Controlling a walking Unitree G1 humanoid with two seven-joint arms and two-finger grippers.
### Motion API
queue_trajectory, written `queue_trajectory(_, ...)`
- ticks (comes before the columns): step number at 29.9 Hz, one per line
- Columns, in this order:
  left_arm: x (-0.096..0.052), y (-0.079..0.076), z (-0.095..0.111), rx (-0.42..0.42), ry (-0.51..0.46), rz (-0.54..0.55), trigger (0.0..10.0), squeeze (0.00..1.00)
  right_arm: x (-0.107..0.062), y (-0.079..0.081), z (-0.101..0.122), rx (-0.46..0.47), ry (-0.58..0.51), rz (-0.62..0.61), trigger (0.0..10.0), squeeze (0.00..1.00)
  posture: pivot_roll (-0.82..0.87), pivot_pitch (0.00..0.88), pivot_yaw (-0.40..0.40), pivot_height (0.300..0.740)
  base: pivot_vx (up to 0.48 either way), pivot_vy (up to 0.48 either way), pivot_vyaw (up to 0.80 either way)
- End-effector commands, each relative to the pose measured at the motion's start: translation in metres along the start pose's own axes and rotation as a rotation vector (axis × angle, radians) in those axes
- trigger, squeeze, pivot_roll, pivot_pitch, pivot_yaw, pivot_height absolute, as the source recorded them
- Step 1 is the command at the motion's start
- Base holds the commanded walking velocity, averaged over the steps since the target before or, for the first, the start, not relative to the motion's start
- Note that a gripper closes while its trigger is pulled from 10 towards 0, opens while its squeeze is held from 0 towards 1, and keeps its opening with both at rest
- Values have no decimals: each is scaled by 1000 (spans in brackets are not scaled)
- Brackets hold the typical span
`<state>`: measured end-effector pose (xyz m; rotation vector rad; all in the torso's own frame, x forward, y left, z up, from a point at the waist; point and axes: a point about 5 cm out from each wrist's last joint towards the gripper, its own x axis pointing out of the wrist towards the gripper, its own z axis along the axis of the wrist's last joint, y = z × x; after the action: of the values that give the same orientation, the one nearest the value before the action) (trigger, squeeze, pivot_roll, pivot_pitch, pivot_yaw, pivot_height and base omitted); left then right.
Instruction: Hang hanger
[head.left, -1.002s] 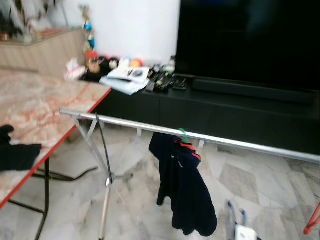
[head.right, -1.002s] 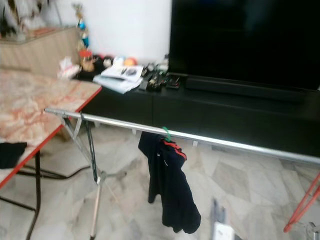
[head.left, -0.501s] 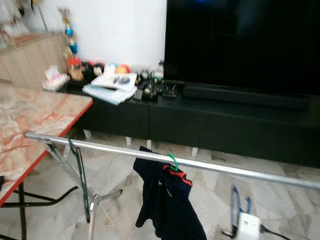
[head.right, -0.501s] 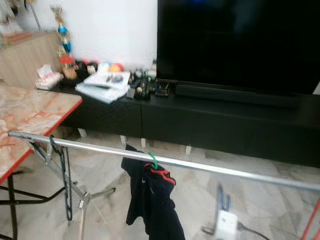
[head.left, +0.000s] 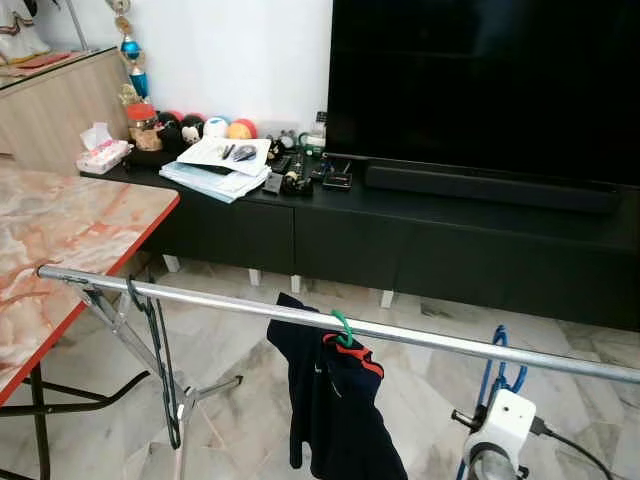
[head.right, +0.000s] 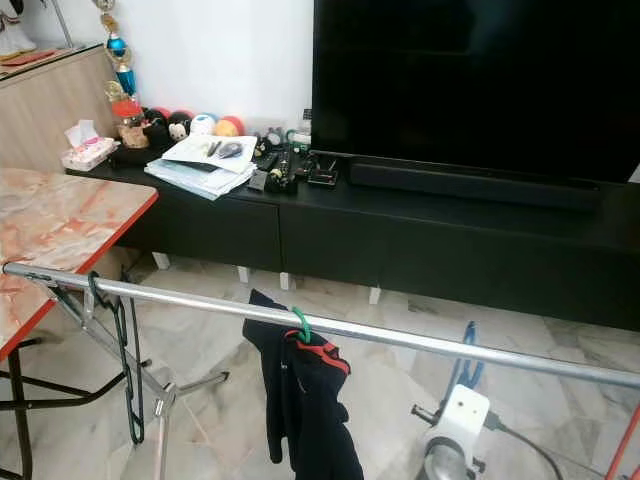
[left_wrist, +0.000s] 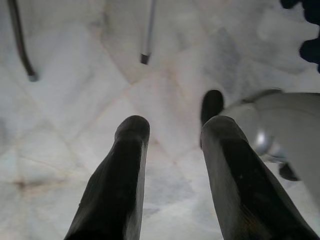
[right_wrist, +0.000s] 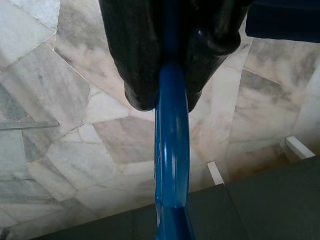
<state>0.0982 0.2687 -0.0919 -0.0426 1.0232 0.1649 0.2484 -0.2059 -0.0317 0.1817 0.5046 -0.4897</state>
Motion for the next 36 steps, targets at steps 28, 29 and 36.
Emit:
queue_trajectory(28,6,-14,11,60,-26,-44,10000,0,-25,-35,9,143,-201,-255,10000,0,85,0,-31,740,0,0,0)
queue_trajectory(29,8,-21,14,64,-29,-50,10000,0,-28,-36,9,139,-211,-258,10000,0,83,0,-33,740,0,0,0)
queue_trajectory(36,16,-61,20,79,-39,-85,10000,0,-37,-40,21,73,-282,-239,10000,0,76,0,-34,740,0,0,0)
